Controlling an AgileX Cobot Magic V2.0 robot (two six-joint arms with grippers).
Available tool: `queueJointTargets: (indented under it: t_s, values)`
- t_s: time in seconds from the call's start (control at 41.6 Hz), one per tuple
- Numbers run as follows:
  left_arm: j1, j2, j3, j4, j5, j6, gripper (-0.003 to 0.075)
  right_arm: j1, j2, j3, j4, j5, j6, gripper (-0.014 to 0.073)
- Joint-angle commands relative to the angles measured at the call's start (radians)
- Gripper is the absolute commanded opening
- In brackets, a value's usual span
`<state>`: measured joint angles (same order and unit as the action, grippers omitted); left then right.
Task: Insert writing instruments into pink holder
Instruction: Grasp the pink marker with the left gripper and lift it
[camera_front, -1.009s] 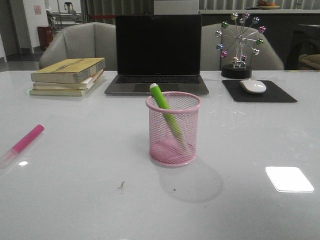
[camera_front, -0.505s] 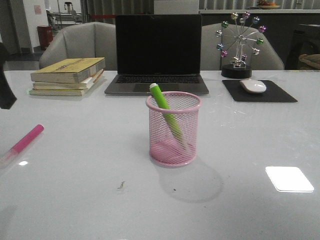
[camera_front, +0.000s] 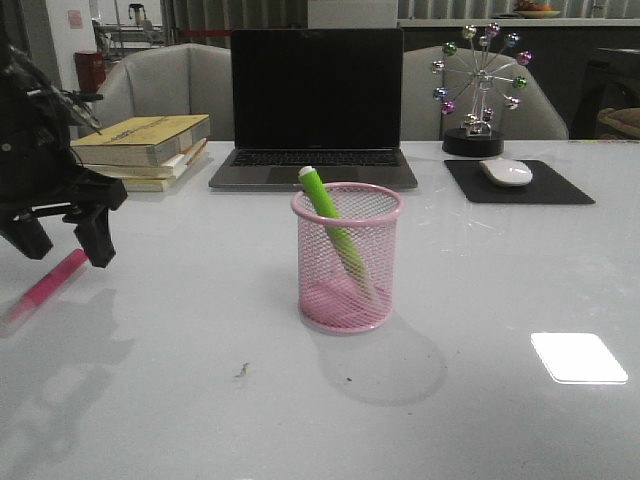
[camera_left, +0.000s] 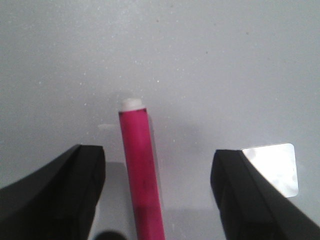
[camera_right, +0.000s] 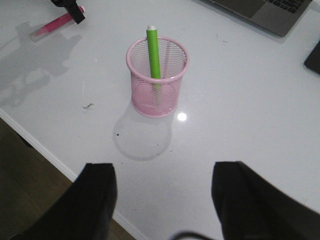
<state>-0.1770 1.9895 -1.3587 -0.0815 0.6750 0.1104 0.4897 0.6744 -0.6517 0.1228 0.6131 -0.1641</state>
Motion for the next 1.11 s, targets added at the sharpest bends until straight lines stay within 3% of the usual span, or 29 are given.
queueJointTargets:
  t_s: [0.0,0.144,0.432,0.865,1.081]
  values:
    - [0.003,-0.016,-0.061,-0.001,-0.022,-0.011,0.0458,-0.005,-0.007,-0.029,0.006,-0.071,-0.010,0.0515]
    - [0.003,0.002,-0.079,0.008,-0.024,-0.011,0.0418,-0.005,-0.007,-0.029,0.006,-0.071,-0.010,0.0515]
    - [0.003,0.002,-0.083,0.036,0.030,-0.011,0.0226,-0.005,-0.007,-0.029,0.006,-0.070,-0.010,0.0515]
    - [0.003,0.002,-0.083,0.039,0.078,-0.011,0.0211,-0.005,-0.007,-0.029,0.006,-0.070,-0.010,0.0515]
    - [0.003,0.002,-0.083,0.039,0.085,-0.011,0.0110,-0.005,-0.007,-0.029,0.006,-0.070,-0.010,0.0515]
